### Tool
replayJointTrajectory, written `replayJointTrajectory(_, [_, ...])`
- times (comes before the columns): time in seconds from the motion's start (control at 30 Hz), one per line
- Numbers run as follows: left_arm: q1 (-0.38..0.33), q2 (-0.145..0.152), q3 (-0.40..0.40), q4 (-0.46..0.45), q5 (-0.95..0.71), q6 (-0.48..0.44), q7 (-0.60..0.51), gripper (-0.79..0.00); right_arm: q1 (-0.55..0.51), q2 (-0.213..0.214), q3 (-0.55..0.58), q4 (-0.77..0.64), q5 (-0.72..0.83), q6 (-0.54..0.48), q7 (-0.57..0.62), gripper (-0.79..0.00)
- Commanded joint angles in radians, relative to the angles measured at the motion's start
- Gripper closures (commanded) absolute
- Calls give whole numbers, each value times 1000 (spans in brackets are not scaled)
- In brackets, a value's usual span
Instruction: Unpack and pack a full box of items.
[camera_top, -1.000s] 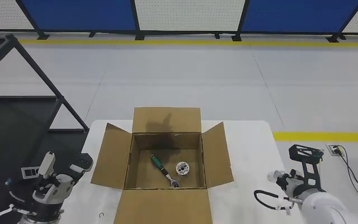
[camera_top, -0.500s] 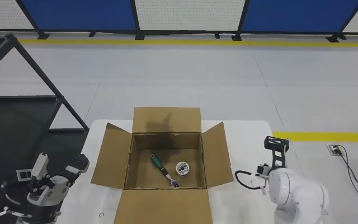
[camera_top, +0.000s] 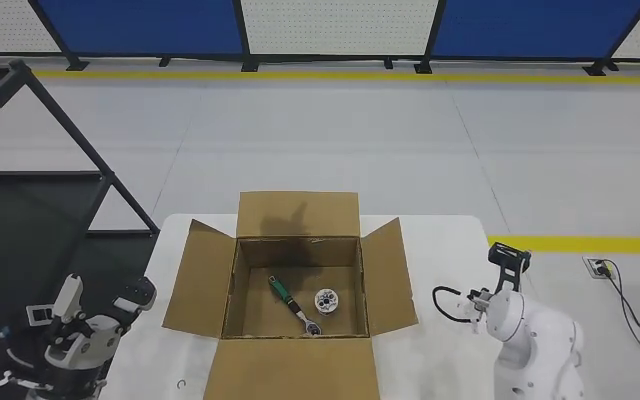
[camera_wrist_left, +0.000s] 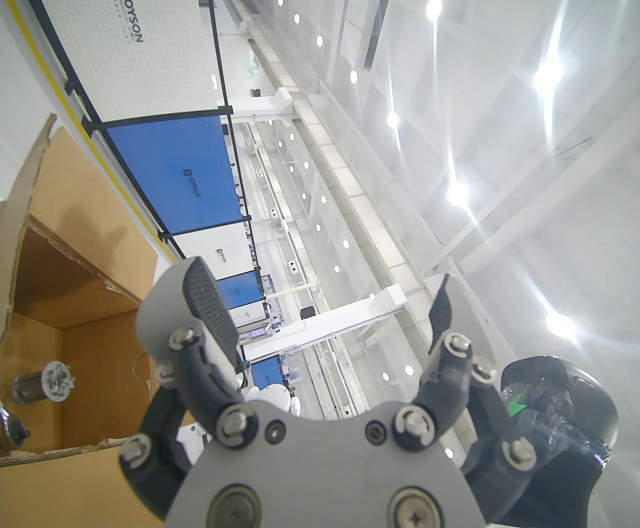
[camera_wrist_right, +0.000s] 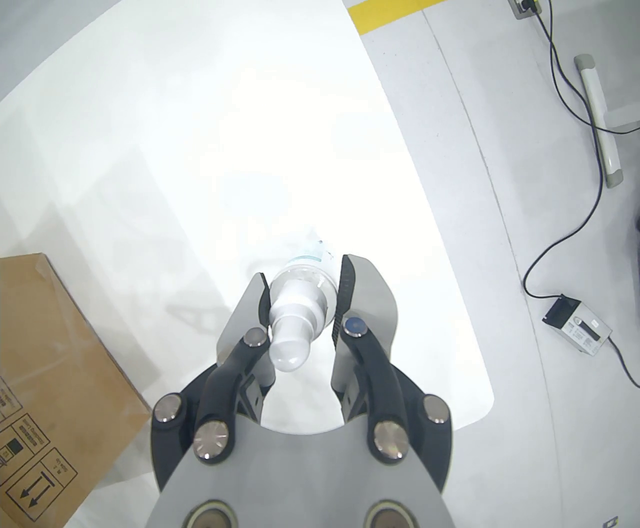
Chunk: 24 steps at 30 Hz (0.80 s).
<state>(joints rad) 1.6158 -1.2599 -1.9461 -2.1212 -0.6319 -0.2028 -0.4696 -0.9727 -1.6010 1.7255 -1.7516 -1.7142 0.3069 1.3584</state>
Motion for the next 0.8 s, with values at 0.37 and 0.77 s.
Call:
replayJointTrajectory(0.37, [-5, 2, 1, 2, 11, 3, 8, -785, 11, 6, 9, 100, 23, 36, -103, 0])
replayJointTrajectory(0.77, [-8, 4, 4, 3, 13, 5, 13, -785, 15, 13, 13, 92, 23, 46, -90, -785])
